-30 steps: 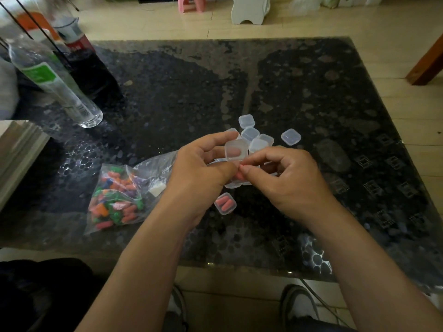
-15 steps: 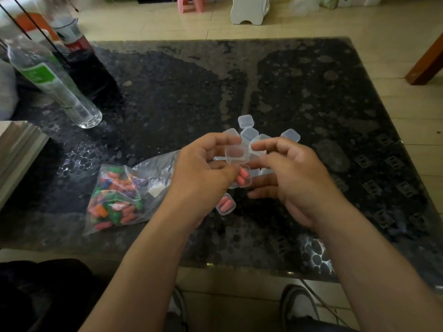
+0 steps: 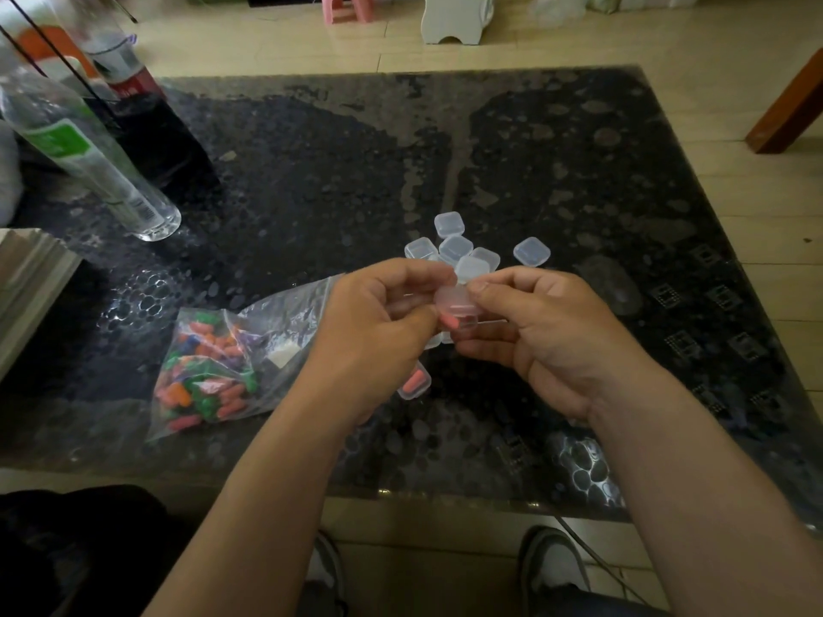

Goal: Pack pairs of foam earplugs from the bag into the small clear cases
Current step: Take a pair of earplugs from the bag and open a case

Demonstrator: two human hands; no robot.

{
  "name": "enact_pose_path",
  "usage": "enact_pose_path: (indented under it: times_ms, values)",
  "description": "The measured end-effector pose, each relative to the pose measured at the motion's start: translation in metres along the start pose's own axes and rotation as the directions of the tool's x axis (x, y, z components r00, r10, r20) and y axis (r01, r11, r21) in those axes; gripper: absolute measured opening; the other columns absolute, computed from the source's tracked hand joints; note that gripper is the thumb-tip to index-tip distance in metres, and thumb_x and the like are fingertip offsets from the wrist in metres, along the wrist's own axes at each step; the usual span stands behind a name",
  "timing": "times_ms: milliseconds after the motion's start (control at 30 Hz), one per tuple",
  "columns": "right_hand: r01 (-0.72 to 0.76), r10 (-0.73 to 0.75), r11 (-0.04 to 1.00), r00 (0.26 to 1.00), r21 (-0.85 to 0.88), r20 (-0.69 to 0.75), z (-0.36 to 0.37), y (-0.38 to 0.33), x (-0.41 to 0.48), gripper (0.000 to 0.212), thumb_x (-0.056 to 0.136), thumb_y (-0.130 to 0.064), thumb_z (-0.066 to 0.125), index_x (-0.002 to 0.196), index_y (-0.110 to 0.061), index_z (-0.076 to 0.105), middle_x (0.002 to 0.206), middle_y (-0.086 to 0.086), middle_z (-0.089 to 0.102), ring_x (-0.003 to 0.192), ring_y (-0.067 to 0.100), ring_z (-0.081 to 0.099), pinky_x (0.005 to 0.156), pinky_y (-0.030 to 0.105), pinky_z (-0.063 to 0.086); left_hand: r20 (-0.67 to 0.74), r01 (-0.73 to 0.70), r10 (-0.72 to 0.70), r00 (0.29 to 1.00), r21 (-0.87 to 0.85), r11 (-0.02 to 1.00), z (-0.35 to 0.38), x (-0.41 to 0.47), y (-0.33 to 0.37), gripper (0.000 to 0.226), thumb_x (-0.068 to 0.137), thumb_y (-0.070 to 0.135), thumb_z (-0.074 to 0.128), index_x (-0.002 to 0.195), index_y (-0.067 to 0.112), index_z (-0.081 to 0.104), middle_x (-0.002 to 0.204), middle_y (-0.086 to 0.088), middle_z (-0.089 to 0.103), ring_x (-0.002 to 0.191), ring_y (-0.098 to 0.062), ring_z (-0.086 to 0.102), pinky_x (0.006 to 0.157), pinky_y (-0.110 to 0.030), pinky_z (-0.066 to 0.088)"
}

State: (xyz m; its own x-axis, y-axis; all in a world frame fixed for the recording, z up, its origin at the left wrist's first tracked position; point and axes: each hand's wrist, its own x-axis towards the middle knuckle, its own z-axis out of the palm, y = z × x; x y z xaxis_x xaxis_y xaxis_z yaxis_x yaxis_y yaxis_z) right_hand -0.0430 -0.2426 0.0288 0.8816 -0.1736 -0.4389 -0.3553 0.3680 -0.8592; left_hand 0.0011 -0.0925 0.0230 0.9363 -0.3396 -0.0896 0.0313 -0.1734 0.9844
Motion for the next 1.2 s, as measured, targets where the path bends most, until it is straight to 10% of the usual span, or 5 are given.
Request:
enact_pose_path:
  times_ms: [267, 433, 933, 1200]
  values:
    - [-0.025, 0.025, 1.000, 0.998, 0.010, 0.056, 0.000, -0.002, -0.002, 0.013, 0.097, -0.017, 0.065, 0.096, -0.005, 0.068, 0.080, 0.013, 0.073, 0.069, 0.021, 0.072, 0.064, 0.031, 0.062, -0.004, 0.000, 0.000, 1.000, -0.019, 1.000, 0.001, -0.002, 0.000, 0.026, 0.088, -0.008, 0.071, 0.102, 0.013, 0.074, 0.091, 0.002, 0.080, 0.084, -0.010, 0.077, 0.073, -0.020, 0.059]
    - [-0.006, 0.006, 1.000, 0.998, 0.003, 0.064, -0.005, -0.004, -0.002, 0.028, 0.073, -0.015, 0.078, 0.096, -0.006, 0.066, 0.085, 0.011, 0.077, 0.074, 0.021, 0.075, 0.064, 0.029, 0.060, 0.085, 0.107, -0.096, 0.992, -0.140, 0.984, -0.004, -0.002, 0.005, 0.028, 0.090, -0.008, 0.067, 0.110, 0.010, 0.075, 0.101, -0.007, 0.080, 0.100, -0.031, 0.076, 0.097, -0.051, 0.058]
    - [-0.005, 0.002, 0.992, 1.000, -0.130, -0.019, -0.003, 0.004, 0.004, 0.022, 0.084, -0.002, 0.079, 0.102, -0.005, 0.068, 0.091, 0.019, 0.077, 0.075, 0.025, 0.076, 0.065, 0.035, 0.061, 0.037, 0.186, -0.183, 0.982, -0.092, 0.978, -0.001, -0.004, 0.006, 0.033, 0.084, -0.003, 0.075, 0.113, 0.010, 0.068, 0.103, -0.005, 0.079, 0.095, -0.036, 0.076, 0.091, -0.062, 0.057]
    - [-0.112, -0.003, 0.743, 0.985, -0.660, -0.171, -0.008, 0.029, 0.019, 0.027, 0.069, -0.029, 0.092, 0.084, -0.024, 0.070, 0.090, 0.000, 0.072, 0.087, 0.021, 0.071, 0.082, 0.048, 0.062, -0.217, 0.145, -0.167, 0.962, -0.113, 0.983, -0.011, 0.005, 0.002, 0.029, 0.095, -0.014, 0.049, 0.097, 0.006, 0.069, 0.088, -0.012, 0.077, 0.086, -0.028, 0.077, 0.072, -0.032, 0.065]
